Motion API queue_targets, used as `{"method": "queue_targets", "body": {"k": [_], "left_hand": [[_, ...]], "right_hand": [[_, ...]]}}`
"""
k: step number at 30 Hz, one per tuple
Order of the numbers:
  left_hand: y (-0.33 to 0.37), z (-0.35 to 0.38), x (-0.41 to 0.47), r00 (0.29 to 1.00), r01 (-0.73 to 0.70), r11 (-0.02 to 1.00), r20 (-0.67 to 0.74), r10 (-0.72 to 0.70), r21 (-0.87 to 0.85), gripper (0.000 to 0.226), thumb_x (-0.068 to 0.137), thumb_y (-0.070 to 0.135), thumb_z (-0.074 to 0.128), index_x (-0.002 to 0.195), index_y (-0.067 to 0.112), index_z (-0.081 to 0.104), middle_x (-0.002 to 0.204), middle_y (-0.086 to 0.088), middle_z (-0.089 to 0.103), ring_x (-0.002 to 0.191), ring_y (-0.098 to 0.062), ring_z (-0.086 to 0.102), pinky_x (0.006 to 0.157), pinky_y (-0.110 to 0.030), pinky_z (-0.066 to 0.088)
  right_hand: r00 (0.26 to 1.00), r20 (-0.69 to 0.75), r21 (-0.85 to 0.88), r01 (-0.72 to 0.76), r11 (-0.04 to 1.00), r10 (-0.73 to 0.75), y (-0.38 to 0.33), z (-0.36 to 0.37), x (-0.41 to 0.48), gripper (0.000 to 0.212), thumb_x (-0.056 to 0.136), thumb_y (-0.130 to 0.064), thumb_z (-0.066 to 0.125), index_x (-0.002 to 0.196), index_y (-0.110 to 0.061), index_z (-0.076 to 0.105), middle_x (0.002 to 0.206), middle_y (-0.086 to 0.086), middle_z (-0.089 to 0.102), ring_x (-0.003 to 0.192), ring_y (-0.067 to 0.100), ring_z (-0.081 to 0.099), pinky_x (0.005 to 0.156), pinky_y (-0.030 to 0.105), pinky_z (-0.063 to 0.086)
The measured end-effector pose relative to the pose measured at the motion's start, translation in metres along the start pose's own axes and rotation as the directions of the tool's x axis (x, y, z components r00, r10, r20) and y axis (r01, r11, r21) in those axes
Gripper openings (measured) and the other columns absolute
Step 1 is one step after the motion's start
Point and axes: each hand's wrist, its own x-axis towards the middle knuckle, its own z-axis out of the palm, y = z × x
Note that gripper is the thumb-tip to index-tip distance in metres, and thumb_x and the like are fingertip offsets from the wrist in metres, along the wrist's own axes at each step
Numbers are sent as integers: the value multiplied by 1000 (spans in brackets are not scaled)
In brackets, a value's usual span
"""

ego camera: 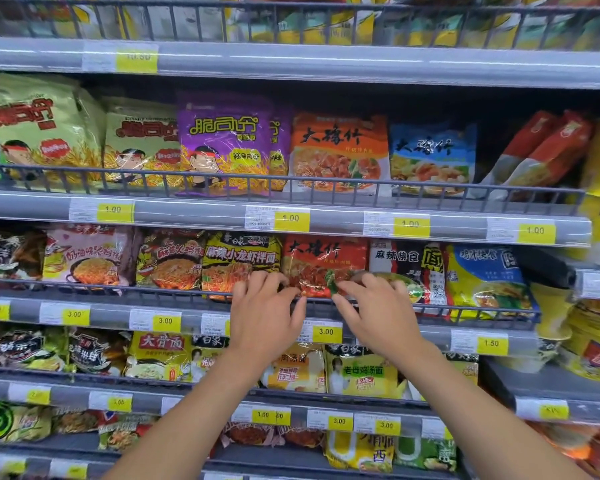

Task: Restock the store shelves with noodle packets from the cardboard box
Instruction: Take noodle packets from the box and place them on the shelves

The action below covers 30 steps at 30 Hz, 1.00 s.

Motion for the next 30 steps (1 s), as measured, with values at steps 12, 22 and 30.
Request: {"method": "queue_targets", "body": {"k": [12, 22, 30], "left_hand": [[-7, -5, -22, 999, -26, 998, 43, 28, -60, 46, 93, 40, 54, 137, 30, 56, 143, 3, 51, 139, -22, 39, 106, -43, 34], [-47, -8, -59, 991, -40, 999, 130, 43, -27, 61, 101, 51, 39, 158, 35, 26, 169, -3, 14, 157, -26, 4, 121, -57, 18], [-113, -8, -116, 977, -50, 997, 204, 62, -63, 64, 102, 53, 40, 160, 33, 20, 169, -3, 12, 157, -27, 2, 122, -56, 18]], "right_hand": [[999, -34, 31, -15, 999, 16, -5, 1, -13, 42, 89, -61, 48, 119, -38, 65, 122, -9, 56, 120, 17, 46, 101, 43, 33], [993, -119, 126, 4, 992, 11, -47, 9, -37, 60, 87, -55, 60, 140, -29, 52, 149, -1, 42, 144, 23, 32, 119, 49, 23], [994, -108, 236, -1, 972, 27, -133, 43, -66, 82, 87, -57, 63, 153, -22, 30, 160, 0, 27, 149, 23, 27, 123, 52, 16]]}}
